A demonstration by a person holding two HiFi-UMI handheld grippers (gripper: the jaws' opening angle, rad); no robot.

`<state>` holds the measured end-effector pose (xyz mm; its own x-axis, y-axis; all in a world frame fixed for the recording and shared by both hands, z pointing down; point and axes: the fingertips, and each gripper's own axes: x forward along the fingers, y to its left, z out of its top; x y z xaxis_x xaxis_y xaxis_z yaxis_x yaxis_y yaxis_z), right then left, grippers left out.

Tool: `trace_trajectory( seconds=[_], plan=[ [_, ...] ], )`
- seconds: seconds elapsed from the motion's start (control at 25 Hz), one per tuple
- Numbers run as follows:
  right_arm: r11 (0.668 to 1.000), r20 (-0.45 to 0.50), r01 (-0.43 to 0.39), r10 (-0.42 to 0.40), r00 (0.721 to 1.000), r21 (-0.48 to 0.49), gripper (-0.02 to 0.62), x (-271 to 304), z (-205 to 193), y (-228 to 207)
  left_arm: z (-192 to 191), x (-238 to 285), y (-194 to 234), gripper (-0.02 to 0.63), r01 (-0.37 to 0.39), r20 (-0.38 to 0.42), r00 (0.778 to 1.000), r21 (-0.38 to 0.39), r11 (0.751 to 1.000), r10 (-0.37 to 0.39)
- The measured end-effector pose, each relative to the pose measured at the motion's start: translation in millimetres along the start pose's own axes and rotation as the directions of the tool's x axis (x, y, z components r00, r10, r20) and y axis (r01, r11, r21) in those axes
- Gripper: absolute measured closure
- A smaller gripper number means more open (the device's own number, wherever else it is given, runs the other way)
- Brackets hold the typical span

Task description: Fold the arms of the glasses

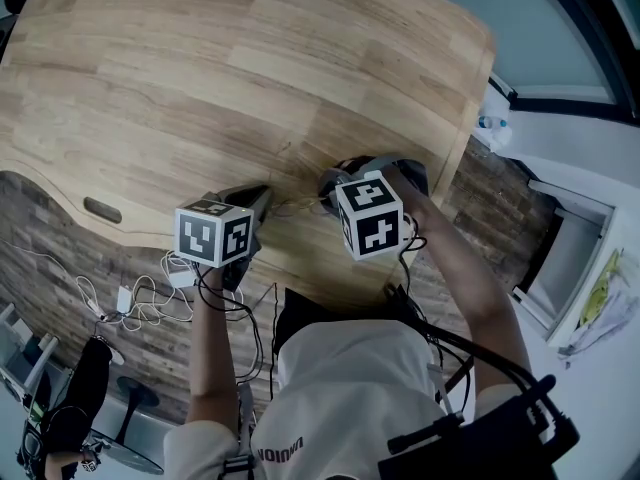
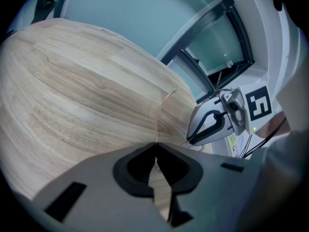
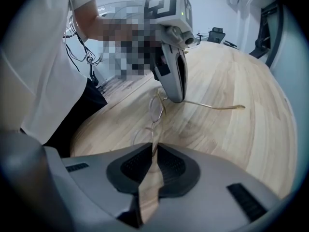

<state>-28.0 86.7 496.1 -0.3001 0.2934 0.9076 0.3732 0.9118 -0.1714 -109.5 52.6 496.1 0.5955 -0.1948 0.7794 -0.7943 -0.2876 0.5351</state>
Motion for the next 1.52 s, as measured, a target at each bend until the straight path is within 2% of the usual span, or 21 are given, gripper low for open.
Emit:
trace_trajectory(
  seconds=[0.6, 0.92, 1.2, 1.52],
  plan=[
    [1.0, 0.003, -0.027, 0.027, 1.0, 0.011, 0.549, -2, -4, -4, -2, 7, -8, 0.578, 0.003, -0.095, 0.995, 0.157, 0.988, 0.013],
    [1.0, -0.009, -0.019, 0.02, 1.0, 0.006, 0.549, 0, -6, -8, -5, 11, -15, 0.578, 0.047, -0.169, 0.986, 0.293, 0.955, 0.003],
    [0.999, 0.001, -0.037, 0.037, 0.999, 0.03, 0.549, 2, -9, -6, -11, 16, -18, 0.58, 0.086, -0.227, 0.974, 0.32, 0.943, -0.012],
    [0.998, 0.009, -0.026, 0.026, 1.0, 0.061, 0.547, 1, -13, -6, -5, 19, -19, 0.58, 0.078, -0.213, 0.977, 0.302, 0.95, -0.012]
  ],
)
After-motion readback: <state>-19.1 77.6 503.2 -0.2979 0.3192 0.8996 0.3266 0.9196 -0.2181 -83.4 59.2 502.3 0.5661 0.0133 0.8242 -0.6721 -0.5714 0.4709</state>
